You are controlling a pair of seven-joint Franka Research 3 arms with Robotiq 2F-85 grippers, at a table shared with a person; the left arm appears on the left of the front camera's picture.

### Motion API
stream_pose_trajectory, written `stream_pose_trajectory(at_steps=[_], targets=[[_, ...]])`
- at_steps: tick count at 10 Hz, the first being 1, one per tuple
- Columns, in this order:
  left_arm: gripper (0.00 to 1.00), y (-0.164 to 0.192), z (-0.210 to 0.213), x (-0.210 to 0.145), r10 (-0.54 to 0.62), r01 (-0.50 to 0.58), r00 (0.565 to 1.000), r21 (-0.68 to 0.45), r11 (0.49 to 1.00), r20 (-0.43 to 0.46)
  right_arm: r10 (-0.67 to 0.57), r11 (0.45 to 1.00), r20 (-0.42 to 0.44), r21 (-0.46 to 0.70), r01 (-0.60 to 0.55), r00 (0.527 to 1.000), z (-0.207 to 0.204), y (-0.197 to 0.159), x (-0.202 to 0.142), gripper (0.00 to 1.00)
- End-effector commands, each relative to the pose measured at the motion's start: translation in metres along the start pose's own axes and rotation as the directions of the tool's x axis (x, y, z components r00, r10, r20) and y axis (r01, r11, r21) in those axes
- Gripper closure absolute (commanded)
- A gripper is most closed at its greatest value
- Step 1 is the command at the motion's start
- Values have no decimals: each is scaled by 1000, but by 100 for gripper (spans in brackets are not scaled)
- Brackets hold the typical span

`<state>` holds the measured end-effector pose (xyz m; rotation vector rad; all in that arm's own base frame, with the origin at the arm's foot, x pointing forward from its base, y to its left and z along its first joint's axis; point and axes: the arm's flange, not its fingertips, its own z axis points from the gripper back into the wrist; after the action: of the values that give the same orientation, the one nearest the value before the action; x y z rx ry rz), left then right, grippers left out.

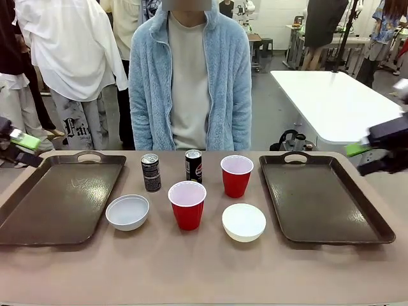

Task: Prepare tableware on both trays.
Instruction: Pick up a Picnic Bowl from the table and place it on a Handle tray.

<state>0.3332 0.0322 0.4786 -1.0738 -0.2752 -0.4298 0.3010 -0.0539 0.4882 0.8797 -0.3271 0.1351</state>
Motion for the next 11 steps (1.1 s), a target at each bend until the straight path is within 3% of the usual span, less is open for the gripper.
stream_pose_trajectory(at_steps=[1,4,7,9,11], targets=[[0,37,8,1,145,-145,988,5,989,53,-84,996,45,39,82,995,0,-33,-34,0],[0,70,43,-22,241,-245,962,17,969,125,-144,986,44,91,139,989,22,-63,-55,0],[0,80,70,-49,264,-279,942,44,959,206,-163,984,33,80,160,986,28,-71,-62,0],[0,78,72,-56,247,-270,953,119,956,176,-126,990,4,55,126,992,25,-67,-63,0],[0,83,76,-47,297,-314,933,54,948,205,-185,981,26,68,182,982,45,-75,-47,0]])
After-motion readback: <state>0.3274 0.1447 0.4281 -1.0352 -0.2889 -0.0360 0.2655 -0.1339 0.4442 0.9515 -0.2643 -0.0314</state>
